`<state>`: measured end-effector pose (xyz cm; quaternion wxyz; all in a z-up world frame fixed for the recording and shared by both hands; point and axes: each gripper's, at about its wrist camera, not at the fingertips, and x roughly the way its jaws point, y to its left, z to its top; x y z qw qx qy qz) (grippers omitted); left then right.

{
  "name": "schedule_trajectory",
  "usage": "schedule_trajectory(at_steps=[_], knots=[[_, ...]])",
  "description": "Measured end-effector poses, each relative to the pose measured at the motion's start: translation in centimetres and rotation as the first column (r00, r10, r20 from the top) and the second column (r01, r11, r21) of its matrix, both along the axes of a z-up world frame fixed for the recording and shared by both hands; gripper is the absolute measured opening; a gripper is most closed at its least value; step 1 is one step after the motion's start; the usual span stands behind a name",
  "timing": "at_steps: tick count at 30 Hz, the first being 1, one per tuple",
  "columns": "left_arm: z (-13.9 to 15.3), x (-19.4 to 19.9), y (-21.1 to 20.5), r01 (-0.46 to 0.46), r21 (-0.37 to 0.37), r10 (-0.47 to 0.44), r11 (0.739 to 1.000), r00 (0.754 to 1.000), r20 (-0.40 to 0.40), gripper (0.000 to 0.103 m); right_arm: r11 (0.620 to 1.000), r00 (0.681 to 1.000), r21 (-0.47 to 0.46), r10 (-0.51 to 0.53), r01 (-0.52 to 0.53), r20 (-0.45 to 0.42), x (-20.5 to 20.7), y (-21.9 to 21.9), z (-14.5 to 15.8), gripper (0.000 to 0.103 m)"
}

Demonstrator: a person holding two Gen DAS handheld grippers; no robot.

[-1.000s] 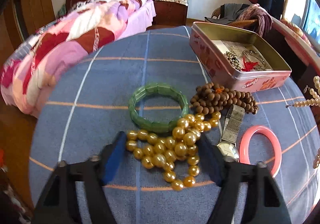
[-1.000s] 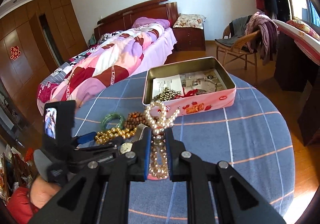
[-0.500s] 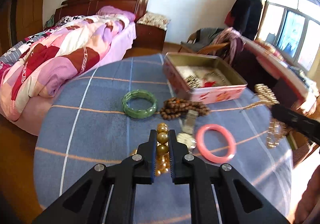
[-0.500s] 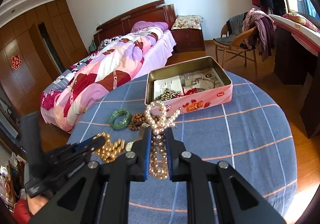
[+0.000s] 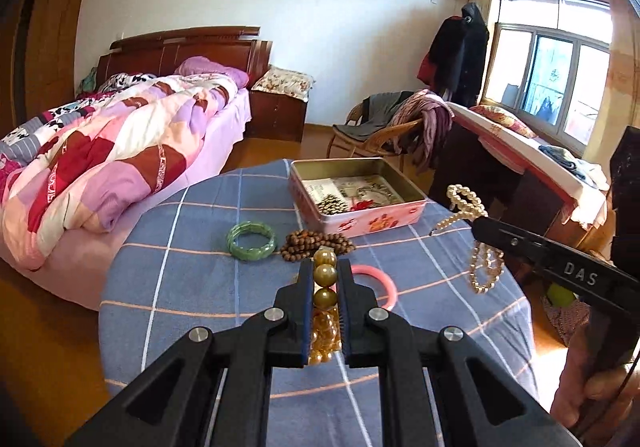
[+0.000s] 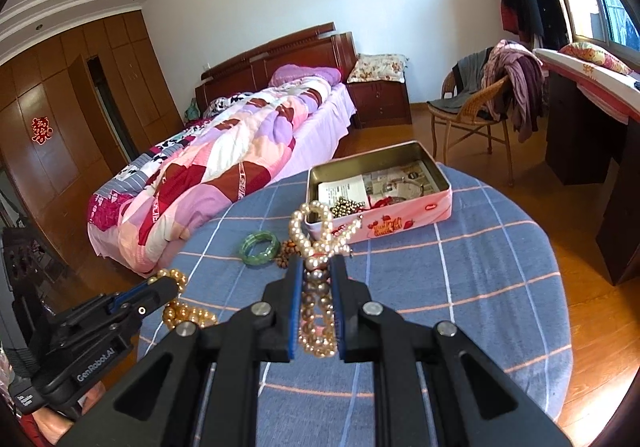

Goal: Organize jewelry
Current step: 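Carry the pearl necklace and gold strand over the pink tin and open both tools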

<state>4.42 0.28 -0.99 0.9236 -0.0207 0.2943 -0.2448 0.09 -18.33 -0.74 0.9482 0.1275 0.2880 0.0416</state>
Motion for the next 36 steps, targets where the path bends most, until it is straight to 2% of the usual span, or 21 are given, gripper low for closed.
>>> schedule_trajectory(at_steps=[5,11,17,20,29,33,36], knots=[[-0.3,-0.6,-0.6,0.023,0.018,-0.023,1.000,1.000,0.001,0.010,1.000,1.000,-0.027,-0.010,0.010,0.000,-0.3,0.2,0.0,0.017],[-1.3,-0.5,-1.5,0.051,0.042,-0.051,0.998,0.999,-0.020,0.010,0.999,0.999,-0.029,-0.023,0.022,-0.043,-0.2,-0.4,-1.5,0.016],[-0.9,0.2,-2.8,0.085,0.018,-0.085,0.996,0.996,-0.027,0.010,0.999,0.997,-0.029,-0.041,0.039,-0.058,0.6,-1.5,-1.8,0.017],[0.4,1.2,-3.8,0.110,-0.002,-0.110,0.994,0.994,-0.007,0.010,0.998,0.998,-0.040,-0.046,0.044,-0.049,1.3,-1.9,-1.5,0.017],[6.2,7.3,-7.1,0.138,-0.067,-0.128,0.988,0.982,0.140,0.010,0.995,0.996,-0.065,-0.075,0.079,0.056,5.2,-4.1,2.3,0.017],[6.9,11.1,-8.5,0.121,-0.102,-0.106,0.987,0.984,0.141,0.010,0.991,0.990,-0.059,-0.113,0.118,0.078,8.5,-5.5,3.2,0.017],[6.1,14.0,-10.0,0.102,-0.113,-0.086,0.988,0.987,0.133,0.010,0.991,0.989,-0.040,-0.128,0.131,0.078,11.0,-6.4,2.9,0.017]])
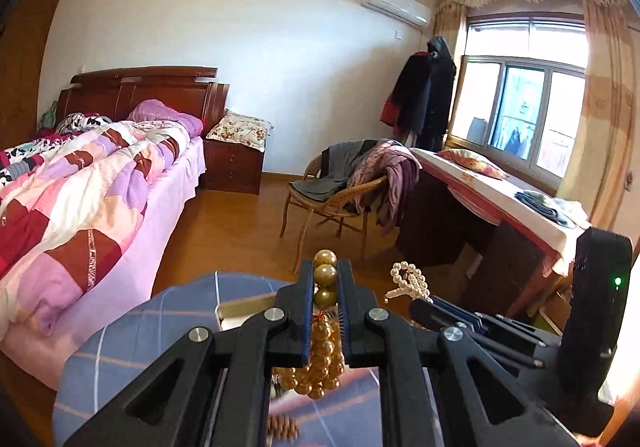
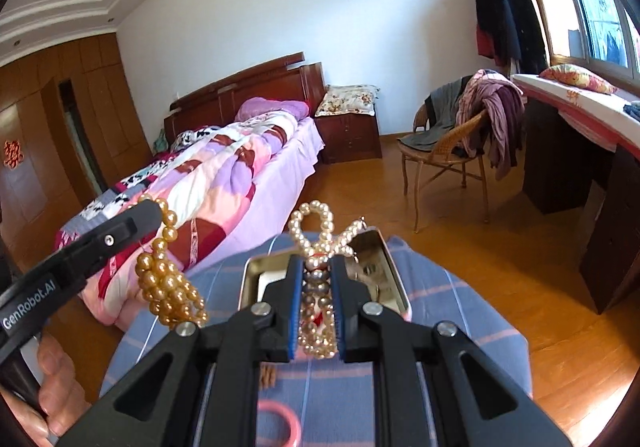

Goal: Organize jewelry
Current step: 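Carry the pearl necklace and gold strand over the pink tin and open both tools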

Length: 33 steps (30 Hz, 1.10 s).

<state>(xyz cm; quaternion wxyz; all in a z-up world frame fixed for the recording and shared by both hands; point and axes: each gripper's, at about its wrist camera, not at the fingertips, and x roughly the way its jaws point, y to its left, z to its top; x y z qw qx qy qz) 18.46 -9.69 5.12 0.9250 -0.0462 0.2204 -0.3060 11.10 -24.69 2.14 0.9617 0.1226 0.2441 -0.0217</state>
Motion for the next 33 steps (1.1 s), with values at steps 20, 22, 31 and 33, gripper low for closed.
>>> schedule_trajectory(at_steps=[20,22,31,33], knots=[[-10.7,8.9,-5.5,-0.068,0.250,0.120,0.966,0.973,-0.196,0.010,1.000,0.979,0.019,-0.005,0.009,-0.204,10.5,-3.3,-9.0,0.017],[-10.9,9.2,-5.8,-0.075,0.275,0.134,0.959,0.970,-0.205,0.010,0.999,0.978,0.034,0.003,0.004,-0.209,10.8,-3.4,-9.2,0.023],[-9.4,7.2,-4.9,-0.135,0.326,0.197,0.936,0.966,-0.166,0.079,0.995,0.994,0.090,-0.024,0.034,-0.107,6.8,-4.2,-6.0,0.068],[-8.7,6.2,-4.6,-0.145,0.340,0.205,0.929,0.968,-0.147,0.079,0.996,0.995,0.084,-0.033,0.040,-0.092,5.8,-3.8,-5.3,0.069]])
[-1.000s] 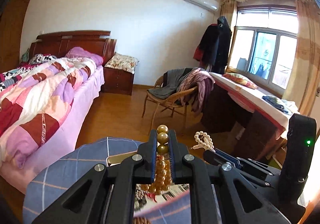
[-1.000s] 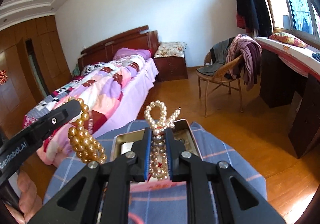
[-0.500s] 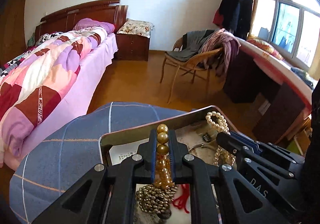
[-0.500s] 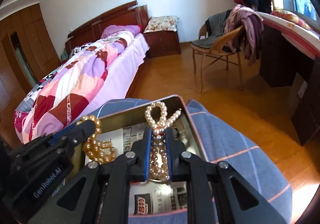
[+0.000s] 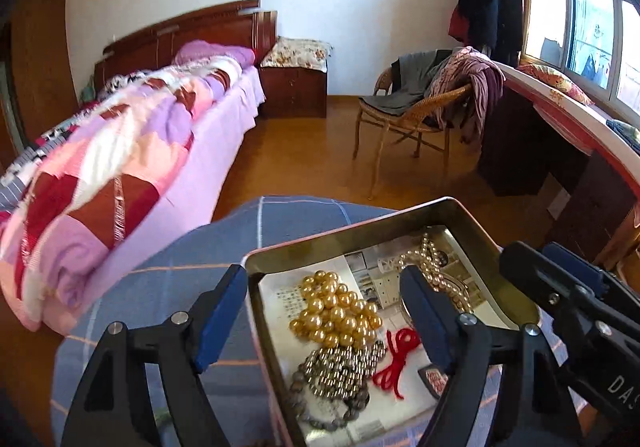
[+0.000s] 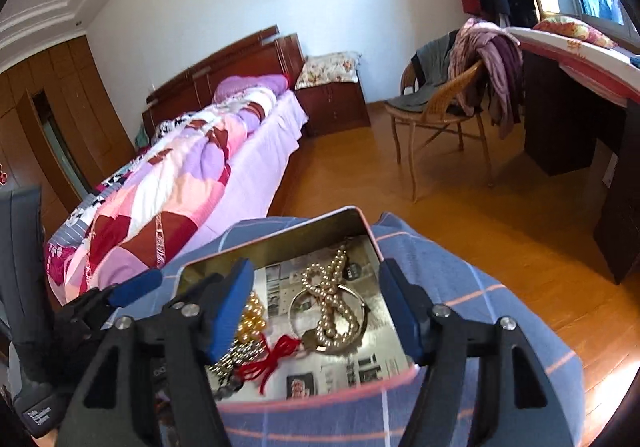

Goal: Organize jewelry
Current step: 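Carry the pearl necklace and gold strand over the pink tin and open both tools, then withdraw both open tools from the tin back over the table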

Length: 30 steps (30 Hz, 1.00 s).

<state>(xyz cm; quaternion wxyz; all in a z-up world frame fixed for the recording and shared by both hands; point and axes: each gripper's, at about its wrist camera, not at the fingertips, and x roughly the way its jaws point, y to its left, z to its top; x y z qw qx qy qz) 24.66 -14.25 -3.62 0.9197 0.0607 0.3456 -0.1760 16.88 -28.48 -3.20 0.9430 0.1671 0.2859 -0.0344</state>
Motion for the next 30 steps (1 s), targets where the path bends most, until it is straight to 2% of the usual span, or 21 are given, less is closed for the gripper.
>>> schedule_trajectory(at_steps=[5,11,22,30], knots=[[0.4,-2.1,1.6,-0.025,0.036,0.025,0.999,1.000,0.005,0.079,1.000,1.000,-0.002,-0.020,0.020,0.011,-2.3,0.9,1.0,0.069],[0.2,-6.0,4.2,-0.057,0.069,0.057,0.996,0.998,0.001,0.079,1.000,1.000,-0.017,-0.015,0.015,0.005,-5.7,2.6,1.3,0.077],[-1.1,-13.2,7.9,-0.110,0.101,0.111,0.989,0.994,-0.006,0.079,1.000,0.998,0.022,0.004,-0.002,-0.057,-11.6,5.1,-1.0,0.079],[-2.2,-16.6,9.4,-0.134,0.099,0.137,0.986,0.990,-0.024,0.079,1.000,0.998,-0.011,0.012,-0.013,-0.064,-14.2,6.8,-1.1,0.079]])
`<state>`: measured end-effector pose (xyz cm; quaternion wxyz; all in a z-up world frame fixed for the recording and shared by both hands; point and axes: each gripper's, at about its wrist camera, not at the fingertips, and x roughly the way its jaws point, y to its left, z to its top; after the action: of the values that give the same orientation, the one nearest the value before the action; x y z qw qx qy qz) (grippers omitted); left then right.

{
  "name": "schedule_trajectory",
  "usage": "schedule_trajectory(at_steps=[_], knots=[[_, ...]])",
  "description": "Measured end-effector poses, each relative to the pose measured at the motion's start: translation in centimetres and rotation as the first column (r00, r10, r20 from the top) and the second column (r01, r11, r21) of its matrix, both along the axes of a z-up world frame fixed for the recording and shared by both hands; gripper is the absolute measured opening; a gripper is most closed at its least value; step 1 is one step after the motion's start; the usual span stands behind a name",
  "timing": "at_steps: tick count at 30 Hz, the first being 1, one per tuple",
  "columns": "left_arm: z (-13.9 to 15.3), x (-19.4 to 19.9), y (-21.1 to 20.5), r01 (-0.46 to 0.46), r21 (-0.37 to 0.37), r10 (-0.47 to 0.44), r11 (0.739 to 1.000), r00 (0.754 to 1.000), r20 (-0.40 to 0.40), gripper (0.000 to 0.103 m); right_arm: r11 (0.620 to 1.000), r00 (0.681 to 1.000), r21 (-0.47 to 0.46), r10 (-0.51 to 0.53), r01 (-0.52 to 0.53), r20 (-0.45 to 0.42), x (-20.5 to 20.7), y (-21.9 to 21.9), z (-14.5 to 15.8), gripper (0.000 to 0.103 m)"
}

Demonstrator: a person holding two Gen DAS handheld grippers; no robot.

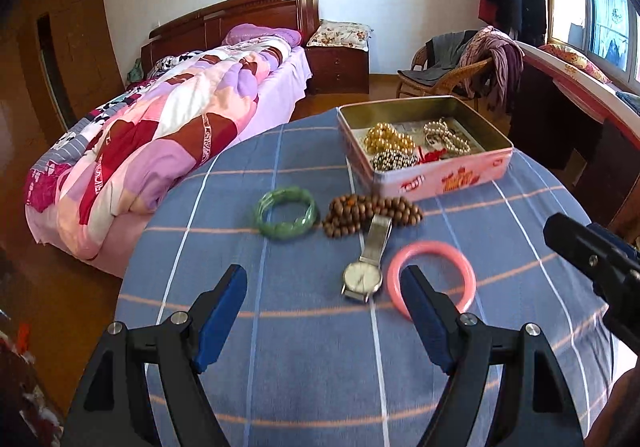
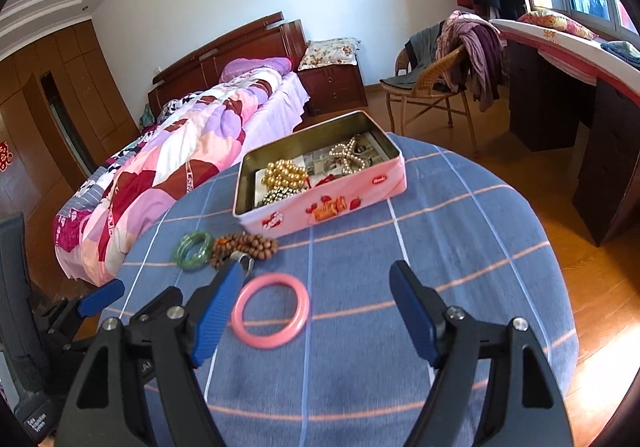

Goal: Organize jewelry
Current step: 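Withdraw both open tools from the tin back over the table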

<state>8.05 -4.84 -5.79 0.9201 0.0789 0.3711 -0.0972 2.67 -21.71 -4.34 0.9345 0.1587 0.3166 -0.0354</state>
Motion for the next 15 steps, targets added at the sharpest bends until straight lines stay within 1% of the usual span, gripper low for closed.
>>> schedule_trajectory(at_steps=[4,9,15], knots=[[-0.4,-1.2,0.5,-0.004,0.001,0.004,1.000,1.000,-0.003,0.079,1.000,1.000,-0.030,0.002,-0.002,0.001,-1.0,0.7,-0.1,0.079],[-1.0,-1.7,1.2,-0.023,0.006,0.023,1.000,1.000,-0.017,0.079,1.000,1.000,-0.029,0.004,-0.004,-0.015,-1.5,1.0,-0.8,0.079],[-1.4,-2.0,2.1,-0.037,0.015,0.037,0.999,0.999,-0.014,0.079,0.999,1.000,-0.036,0.018,-0.019,-0.020,-1.7,1.5,-0.9,0.080]])
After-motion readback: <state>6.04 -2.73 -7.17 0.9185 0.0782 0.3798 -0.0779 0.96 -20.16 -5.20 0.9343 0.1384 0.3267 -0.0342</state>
